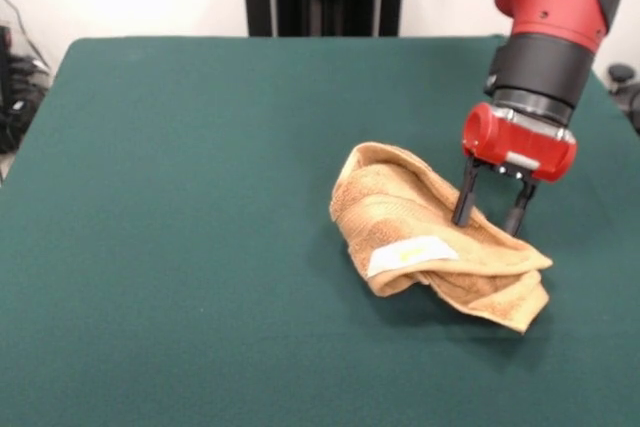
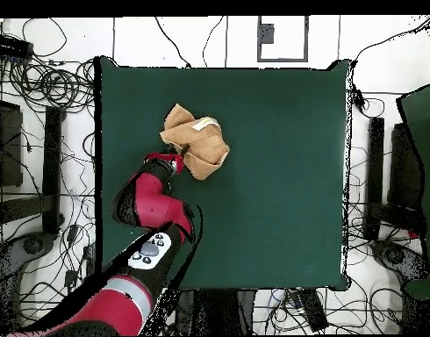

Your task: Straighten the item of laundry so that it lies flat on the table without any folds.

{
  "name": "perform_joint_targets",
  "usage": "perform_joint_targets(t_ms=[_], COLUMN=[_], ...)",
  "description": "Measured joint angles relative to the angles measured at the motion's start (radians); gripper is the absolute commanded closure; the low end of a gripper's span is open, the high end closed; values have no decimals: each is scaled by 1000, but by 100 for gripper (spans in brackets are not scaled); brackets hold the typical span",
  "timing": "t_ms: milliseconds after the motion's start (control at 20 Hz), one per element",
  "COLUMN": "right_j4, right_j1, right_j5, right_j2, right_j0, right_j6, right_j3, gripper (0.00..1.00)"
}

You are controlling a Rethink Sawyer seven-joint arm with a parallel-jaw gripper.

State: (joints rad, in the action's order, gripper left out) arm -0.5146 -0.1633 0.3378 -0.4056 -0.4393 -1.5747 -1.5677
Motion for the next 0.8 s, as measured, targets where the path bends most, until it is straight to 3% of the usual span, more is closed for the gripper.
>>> perform_joint_targets(t_ms=[400,800], right_j4=[15,85], right_j1=[-4,-6], right_j5=[29,91], right_j2=[25,96], right_j0=[13,72], right_j6=[0,0], right_j3=[0,0], gripper=[0,0])
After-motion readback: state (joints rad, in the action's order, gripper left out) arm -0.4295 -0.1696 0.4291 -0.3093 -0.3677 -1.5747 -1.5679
